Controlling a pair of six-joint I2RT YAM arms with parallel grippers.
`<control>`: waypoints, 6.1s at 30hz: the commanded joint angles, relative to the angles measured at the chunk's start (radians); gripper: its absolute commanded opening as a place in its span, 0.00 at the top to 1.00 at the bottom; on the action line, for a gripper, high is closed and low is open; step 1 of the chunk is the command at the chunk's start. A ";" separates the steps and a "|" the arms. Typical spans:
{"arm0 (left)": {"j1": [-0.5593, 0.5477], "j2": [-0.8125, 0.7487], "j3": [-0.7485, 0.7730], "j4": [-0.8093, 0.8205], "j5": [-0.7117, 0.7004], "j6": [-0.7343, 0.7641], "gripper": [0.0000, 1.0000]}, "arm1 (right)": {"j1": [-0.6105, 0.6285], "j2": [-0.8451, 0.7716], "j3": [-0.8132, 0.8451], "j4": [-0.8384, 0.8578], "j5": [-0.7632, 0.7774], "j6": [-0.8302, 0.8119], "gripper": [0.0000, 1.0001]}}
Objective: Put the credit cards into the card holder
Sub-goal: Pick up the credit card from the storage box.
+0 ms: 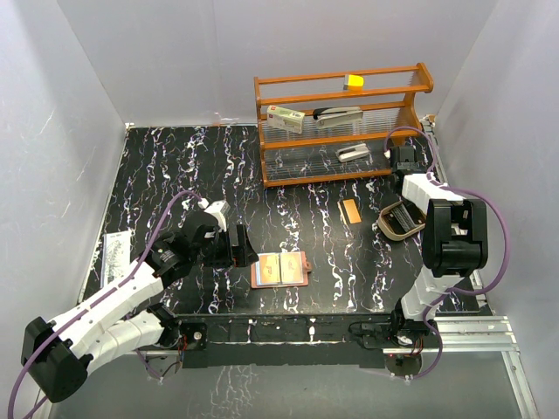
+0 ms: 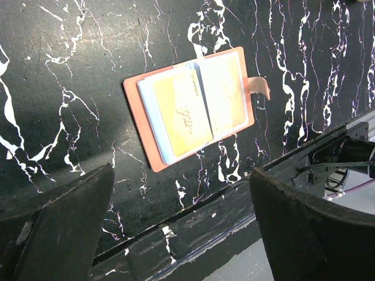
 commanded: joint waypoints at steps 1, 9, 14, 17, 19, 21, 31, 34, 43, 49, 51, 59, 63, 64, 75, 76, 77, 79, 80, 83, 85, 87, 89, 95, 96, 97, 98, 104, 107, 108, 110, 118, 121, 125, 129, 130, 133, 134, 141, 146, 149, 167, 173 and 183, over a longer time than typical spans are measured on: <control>0.000 -0.015 0.018 -0.002 0.013 0.007 0.01 | -0.006 -0.041 0.049 0.013 0.000 0.001 0.78; 0.000 -0.016 0.013 0.004 0.014 0.008 0.01 | -0.006 -0.044 0.072 -0.006 -0.009 0.004 0.87; 0.000 -0.012 0.016 0.006 0.018 0.008 0.01 | -0.006 -0.051 0.077 -0.011 -0.006 0.000 0.94; 0.000 -0.012 0.015 0.006 0.018 0.009 0.01 | -0.006 -0.057 0.079 -0.019 -0.015 0.001 0.98; 0.000 -0.011 0.016 0.006 0.018 0.010 0.01 | -0.006 -0.063 0.083 -0.033 -0.021 0.005 1.00; 0.001 -0.012 0.016 0.006 0.019 0.009 0.01 | -0.004 -0.072 0.086 -0.046 -0.031 0.009 1.00; 0.000 -0.013 0.011 0.023 0.038 0.005 0.01 | 0.007 -0.113 0.160 -0.203 -0.100 0.063 1.00; 0.000 -0.011 0.009 0.026 0.051 0.004 0.01 | 0.009 -0.135 0.159 -0.218 -0.130 0.069 1.00; 0.000 -0.017 -0.010 0.041 0.056 -0.004 0.01 | 0.012 -0.202 0.188 -0.179 -0.340 0.267 1.00; -0.001 0.008 -0.009 -0.011 -0.013 -0.010 0.01 | 0.012 -0.178 0.197 -0.118 -0.469 0.413 1.00; 0.000 0.014 -0.012 -0.018 -0.013 -0.005 0.01 | 0.012 -0.162 0.210 -0.114 -0.538 0.451 1.00; 0.000 0.037 -0.029 0.052 0.057 -0.013 0.09 | 0.011 -0.096 0.203 -0.054 -0.683 0.520 1.00; 0.000 0.055 -0.018 0.047 0.061 -0.014 0.12 | 0.011 -0.065 0.167 -0.018 -0.696 0.507 1.00; 0.000 0.058 -0.017 0.046 0.058 -0.013 0.12 | 0.010 -0.056 0.161 -0.018 -0.699 0.505 1.00; 0.000 0.061 0.002 0.040 0.049 -0.031 0.15 | -0.010 0.080 0.144 -0.091 -0.831 0.510 1.00; 0.000 0.057 0.003 0.038 0.047 -0.033 0.15 | -0.011 0.085 0.143 -0.096 -0.832 0.508 1.00; 0.000 0.055 0.002 0.036 0.047 -0.031 0.16 | -0.012 0.089 0.140 -0.099 -0.831 0.510 1.00; 0.000 0.052 0.001 0.033 0.045 -0.032 0.16 | -0.012 0.095 0.133 -0.097 -0.837 0.509 1.00; 0.000 0.053 0.002 0.033 0.042 -0.034 0.16 | -0.012 0.100 0.132 -0.098 -0.837 0.510 1.00; 0.000 0.060 0.003 0.037 0.035 -0.041 0.17 | -0.012 0.110 0.128 -0.099 -0.869 0.515 1.00; 0.000 0.073 -0.005 0.050 0.030 -0.052 0.19 | -0.012 0.106 0.113 -0.086 -0.892 0.521 1.00; 0.000 0.095 -0.008 0.059 0.028 -0.062 0.21 | -0.012 0.096 0.093 -0.073 -0.916 0.533 1.00; 0.000 0.117 -0.008 0.067 0.025 -0.076 0.24 | -0.009 0.083 0.067 -0.048 -0.951 0.544 1.00; 0.000 0.179 0.009 0.124 0.050 -0.111 0.28 | 0.019 0.057 -0.005 -0.001 -1.031 0.568 1.00; 0.000 0.188 0.017 0.131 0.062 -0.116 0.29 | 0.020 0.046 -0.016 0.008 -1.035 0.573 1.00; 0.001 0.197 0.028 0.135 0.074 -0.121 0.29 | 0.020 0.033 -0.026 0.016 -1.038 0.578 1.00; 0.001 0.203 0.038 0.138 0.084 -0.127 0.29 | 0.020 0.017 -0.035 0.023 -1.048 0.584 1.00; 0.002 0.209 0.075 0.164 0.122 -0.168 0.29 | 0.020 -0.105 -0.084 0.017 -1.088 0.603 1.00; 0.001 0.211 0.074 0.212 0.154 -0.204 0.29 | 0.023 -0.161 -0.121 0.014 -1.117 0.621 1.00; 0.001 0.216 0.075 0.234 0.166 -0.213 0.29 | 0.024 -0.178 -0.134 0.016 -1.138 0.626 1.00; 0.001 0.231 0.079 0.272 0.185 -0.226 0.29 | 0.034 -0.207 -0.145 0.005 -1.142 0.635 1.00; 0.052 0.232 0.057 0.518 0.338 -0.339 0.25 | 0.167 -0.388 -0.138 0.032 -1.257 0.766 1.00; 0.083 0.212 0.018 0.666 0.407 -0.424 0.25 | 0.232 -0.475 -0.124 0.101 -1.385 0.881 1.00; 0.090 0.205 0.041 0.707 0.433 -0.447 0.25 | 0.307 -0.590 -0.150 0.247 -1.443 1.034 1.00; 0.090 0.195 0.060 0.738 0.452 -0.445 0.26 | 0.337 -0.650 -0.244 0.495 -1.554 1.238 1.00; 0.090 0.194 0.061 0.755 0.459 -0.447 0.26 | 0.347 -0.658 -0.250 0.521 -1.558 1.265 1.00; 0.090 0.198 0.056 0.827 0.492 -0.472 0.31 | 0.390 -0.671 -0.245 0.525 -1.528 1.268 1.00; 0.090 0.200 0.053 0.857 0.506 -0.482 0.34 | 0.403 -0.669 -0.241 0.516 -1.522 1.262 1.00; 0.090 0.176 0.001 0.970 0.522 -0.538 0.71 | 0.467 -0.637 -0.252 0.531 -1.497 1.270 1.00; 0.090 0.149 -0.022 0.954 0.514 -0.520 0.98 | 0.483 -0.630 -0.265 0.574 -1.505 1.326 0.98; 0.089 0.158 -0.033 0.998 0.546 -0.518 1.00 | 0.491 -0.623 -0.275 0.612 -1.523 1.366 0.87; 0.090 0.165 0.051 0.568 0.382 -0.253 0.48 | 0.475 -0.578 -0.153 0.261 -1.280 1.039 1.00; 0.090 0.354 0.203 0.334 0.276 -0.103 0.54 | 0.321 -0.480 -0.075 -0.008 -0.975 0.806 1.00; 0.087 0.742 0.499 0.271 0.246 -0.008 0.64 | 0.092 -0.204 0.059 -0.228 -0.975 0.636 1.00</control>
